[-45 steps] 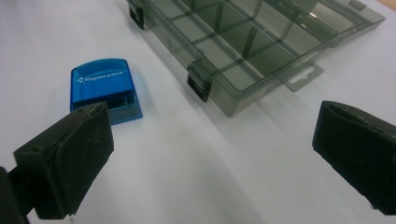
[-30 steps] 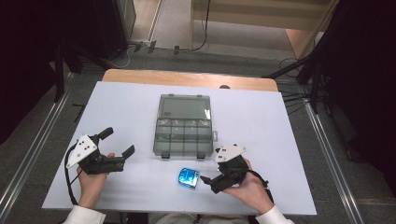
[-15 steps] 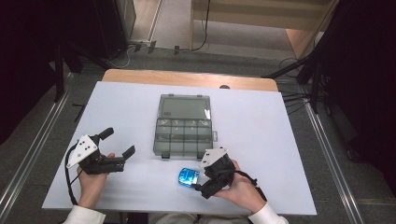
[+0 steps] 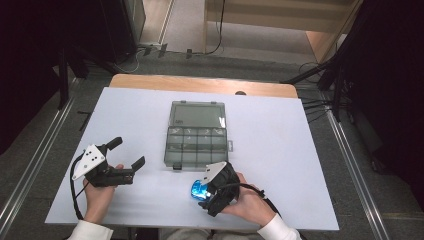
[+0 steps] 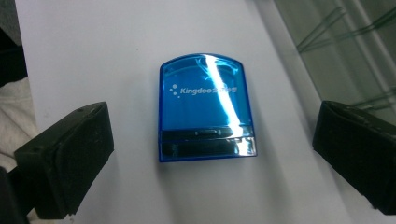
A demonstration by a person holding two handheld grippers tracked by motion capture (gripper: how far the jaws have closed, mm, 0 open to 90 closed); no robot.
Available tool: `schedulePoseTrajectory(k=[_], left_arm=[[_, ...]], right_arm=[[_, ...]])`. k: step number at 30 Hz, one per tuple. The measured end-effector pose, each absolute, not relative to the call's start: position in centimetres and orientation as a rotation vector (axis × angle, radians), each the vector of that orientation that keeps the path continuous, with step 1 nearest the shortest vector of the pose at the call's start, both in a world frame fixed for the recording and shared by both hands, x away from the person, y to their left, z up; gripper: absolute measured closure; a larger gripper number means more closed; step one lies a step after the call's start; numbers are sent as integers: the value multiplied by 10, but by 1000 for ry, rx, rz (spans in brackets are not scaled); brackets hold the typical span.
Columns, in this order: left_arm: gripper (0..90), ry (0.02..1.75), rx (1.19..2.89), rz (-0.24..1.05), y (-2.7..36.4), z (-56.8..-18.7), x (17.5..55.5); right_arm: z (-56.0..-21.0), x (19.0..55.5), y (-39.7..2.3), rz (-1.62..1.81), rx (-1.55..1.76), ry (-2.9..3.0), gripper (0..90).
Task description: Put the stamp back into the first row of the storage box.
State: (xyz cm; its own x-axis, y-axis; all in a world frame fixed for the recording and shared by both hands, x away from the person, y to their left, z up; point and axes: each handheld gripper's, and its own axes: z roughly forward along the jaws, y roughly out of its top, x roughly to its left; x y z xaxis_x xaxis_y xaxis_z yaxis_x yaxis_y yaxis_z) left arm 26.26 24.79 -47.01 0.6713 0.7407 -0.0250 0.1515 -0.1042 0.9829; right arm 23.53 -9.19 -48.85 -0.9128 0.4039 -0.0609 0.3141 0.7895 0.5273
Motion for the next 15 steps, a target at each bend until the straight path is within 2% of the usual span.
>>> schedulePoseTrajectory(k=[3,5,6,8,14,15], left_arm=[[0,746,1629,584,248,-470,263],[0,748,1627,583,248,-470,263],[0,748,1627,583,248,-470,263],[0,748,1626,584,248,-470,263],[0,748,1630,582,248,-470,263],[0,747,1629,582,248,-470,263]], right_arm=[[-490,237,-87,761,565,2831,8],[-491,240,-84,748,558,2852,68],[-491,240,-84,748,558,2852,68],[-490,241,-82,744,542,2880,143],[-494,245,-80,704,540,2903,177],[-495,246,-80,691,534,2917,241]])
